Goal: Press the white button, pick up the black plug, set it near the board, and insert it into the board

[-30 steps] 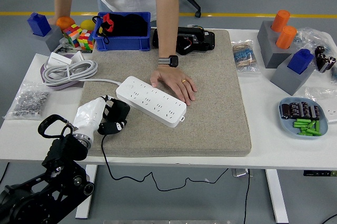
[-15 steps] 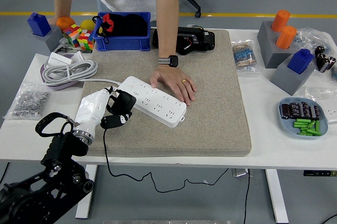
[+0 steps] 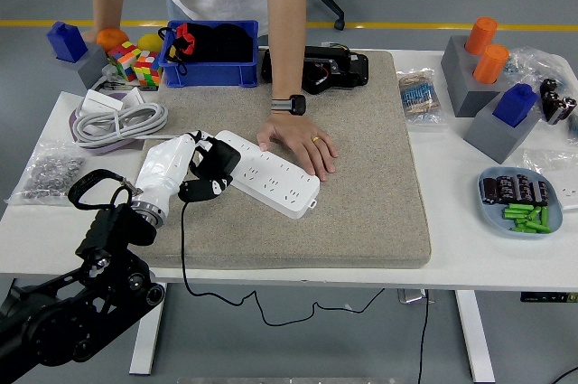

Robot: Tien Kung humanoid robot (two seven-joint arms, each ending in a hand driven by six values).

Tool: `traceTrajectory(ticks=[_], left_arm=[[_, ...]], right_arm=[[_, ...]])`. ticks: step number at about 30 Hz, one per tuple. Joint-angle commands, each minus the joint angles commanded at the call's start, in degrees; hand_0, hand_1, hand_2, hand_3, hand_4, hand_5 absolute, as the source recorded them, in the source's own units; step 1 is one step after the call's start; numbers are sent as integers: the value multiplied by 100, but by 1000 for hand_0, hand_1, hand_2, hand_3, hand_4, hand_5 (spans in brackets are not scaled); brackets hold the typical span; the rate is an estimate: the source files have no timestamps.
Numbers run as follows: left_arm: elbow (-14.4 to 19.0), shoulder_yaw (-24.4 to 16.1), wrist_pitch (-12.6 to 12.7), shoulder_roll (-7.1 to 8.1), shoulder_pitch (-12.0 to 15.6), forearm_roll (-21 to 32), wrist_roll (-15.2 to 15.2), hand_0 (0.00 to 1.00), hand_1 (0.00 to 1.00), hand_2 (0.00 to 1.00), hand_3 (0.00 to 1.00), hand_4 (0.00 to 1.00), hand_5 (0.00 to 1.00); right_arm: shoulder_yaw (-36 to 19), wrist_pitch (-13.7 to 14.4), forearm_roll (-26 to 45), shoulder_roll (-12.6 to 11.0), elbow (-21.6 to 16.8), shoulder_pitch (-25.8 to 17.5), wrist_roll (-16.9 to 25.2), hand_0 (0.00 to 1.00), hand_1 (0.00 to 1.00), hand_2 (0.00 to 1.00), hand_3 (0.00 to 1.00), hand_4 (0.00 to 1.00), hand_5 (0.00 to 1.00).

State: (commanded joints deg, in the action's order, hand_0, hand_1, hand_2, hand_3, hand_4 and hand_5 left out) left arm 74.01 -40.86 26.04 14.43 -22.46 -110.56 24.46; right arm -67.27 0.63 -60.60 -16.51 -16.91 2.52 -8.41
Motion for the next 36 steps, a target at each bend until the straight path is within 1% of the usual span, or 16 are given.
traceTrajectory(ticks=[3,5,7,11,15,23,36], left_arm=[[-141,130,-20,-34,-166,2,7,311,345,355,570,659,2],[-200,191,-20,-47,-227,5,-1,311,345,355,570,659,2],[-306,327,-6,-56,-331,-55,-7,309,346,357,571,662,2],[-428,495,1,-33,-470,-87,-6,309,346,357,571,662,2],[-549,562,-6,-11,-571,-82,8,306,344,356,570,664,2],[-718,632,-37,-13,-670,-27,50,303,343,355,570,666,2],[-763,681,-76,-11,-672,-15,98,299,342,354,570,665,2]], right_arm=[[4,-2,5,3,1,-3,-2,633,634,614,598,670,457],[9,-2,7,3,1,-3,-3,633,634,614,598,670,457],[18,-3,11,5,-1,-1,-2,632,633,615,598,671,453],[31,-3,15,6,-3,-1,-2,632,633,615,598,671,453],[57,-2,19,0,3,-7,-3,632,633,614,597,671,452],[87,-1,28,-14,-2,14,-3,632,632,614,597,671,451],[130,-1,40,-28,-1,9,-3,632,631,613,597,671,449]])
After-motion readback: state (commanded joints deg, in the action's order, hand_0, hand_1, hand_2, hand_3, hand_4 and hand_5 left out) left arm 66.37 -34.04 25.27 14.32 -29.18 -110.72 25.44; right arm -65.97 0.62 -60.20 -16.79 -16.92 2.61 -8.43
